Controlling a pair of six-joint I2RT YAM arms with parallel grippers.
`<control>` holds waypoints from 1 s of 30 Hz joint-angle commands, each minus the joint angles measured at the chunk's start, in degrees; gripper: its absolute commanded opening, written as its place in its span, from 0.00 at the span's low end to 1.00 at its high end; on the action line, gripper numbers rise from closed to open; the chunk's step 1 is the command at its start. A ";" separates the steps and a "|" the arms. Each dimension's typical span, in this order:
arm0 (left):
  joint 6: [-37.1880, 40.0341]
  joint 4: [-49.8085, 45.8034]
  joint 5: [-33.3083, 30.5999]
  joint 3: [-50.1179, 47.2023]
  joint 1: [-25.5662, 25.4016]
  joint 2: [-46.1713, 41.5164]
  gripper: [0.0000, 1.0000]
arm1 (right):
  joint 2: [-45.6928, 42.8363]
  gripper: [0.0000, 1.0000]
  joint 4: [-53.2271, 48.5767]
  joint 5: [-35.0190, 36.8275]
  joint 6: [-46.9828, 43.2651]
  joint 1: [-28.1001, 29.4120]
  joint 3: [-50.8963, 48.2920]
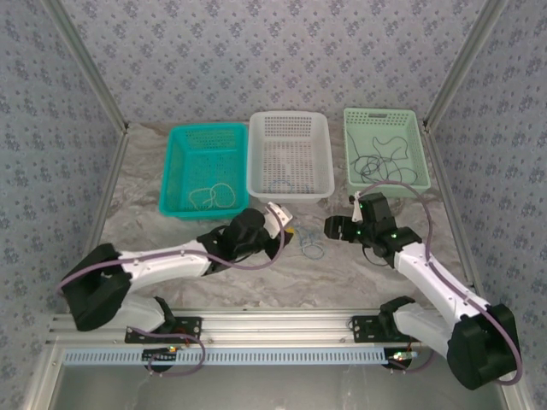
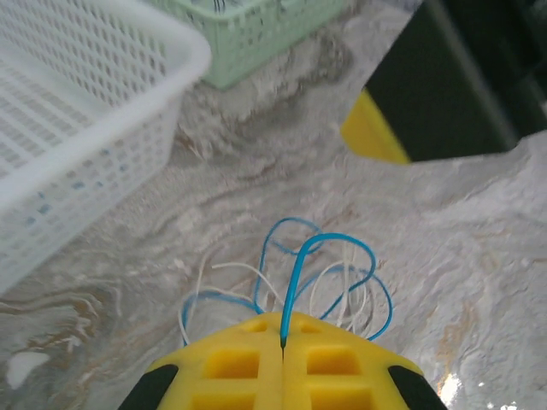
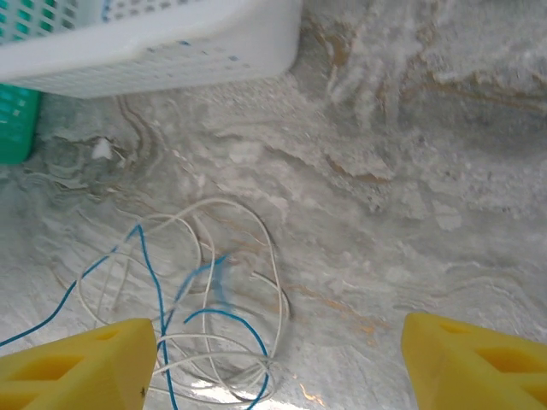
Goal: Untangle the cables
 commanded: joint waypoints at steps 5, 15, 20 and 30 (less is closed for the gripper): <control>-0.86 -11.97 -3.14 4.83 0.23 -7.73 0.00 | -7.42 0.82 5.00 2.21 -3.50 4.12 -2.28; -2.33 -20.02 -3.33 13.03 0.50 -8.31 0.00 | -11.71 0.86 8.97 7.43 -7.63 16.23 -3.46; -3.93 -20.44 -0.79 14.66 0.50 -8.32 0.00 | -10.55 0.87 15.27 12.92 -7.16 21.56 -4.77; -6.90 -17.97 5.10 14.25 0.46 -8.53 0.00 | -2.70 0.87 26.94 26.32 -0.86 23.99 -5.36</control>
